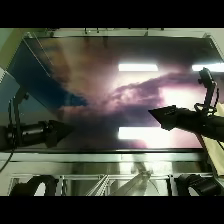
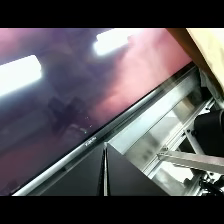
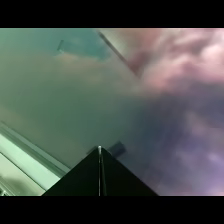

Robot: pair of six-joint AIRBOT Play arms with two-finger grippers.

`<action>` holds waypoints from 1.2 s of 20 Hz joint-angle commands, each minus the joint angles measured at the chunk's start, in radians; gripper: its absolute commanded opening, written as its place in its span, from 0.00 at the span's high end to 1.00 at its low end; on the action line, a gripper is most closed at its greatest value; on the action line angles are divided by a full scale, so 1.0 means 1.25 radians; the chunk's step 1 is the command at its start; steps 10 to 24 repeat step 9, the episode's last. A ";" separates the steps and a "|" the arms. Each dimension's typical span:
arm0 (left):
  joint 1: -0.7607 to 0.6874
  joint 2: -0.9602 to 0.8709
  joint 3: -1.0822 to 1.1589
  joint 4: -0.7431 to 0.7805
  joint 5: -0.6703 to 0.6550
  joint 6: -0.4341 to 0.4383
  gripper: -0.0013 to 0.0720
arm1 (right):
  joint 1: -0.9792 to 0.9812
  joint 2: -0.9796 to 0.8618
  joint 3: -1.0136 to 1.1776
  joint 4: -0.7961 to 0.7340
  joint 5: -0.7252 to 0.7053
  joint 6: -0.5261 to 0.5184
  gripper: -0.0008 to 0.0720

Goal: Fold the shirts.

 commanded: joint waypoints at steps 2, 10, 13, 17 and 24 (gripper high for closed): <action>-0.009 0.098 -0.040 0.001 -0.024 -0.008 0.96 | 0.027 0.008 -0.020 0.024 -0.033 0.006 0.96; -0.009 0.143 -0.040 0.001 -0.059 -0.008 0.96 | 0.027 0.007 -0.020 0.024 -0.033 0.006 0.96; -0.009 0.143 -0.040 0.001 -0.059 -0.008 0.96 | 0.027 0.007 -0.020 0.024 -0.033 0.006 0.96; -0.009 0.143 -0.040 0.001 -0.059 -0.008 0.96 | 0.027 0.007 -0.020 0.024 -0.033 0.006 0.96; -0.009 0.143 -0.040 0.001 -0.059 -0.008 0.96 | 0.027 0.007 -0.020 0.024 -0.033 0.006 0.96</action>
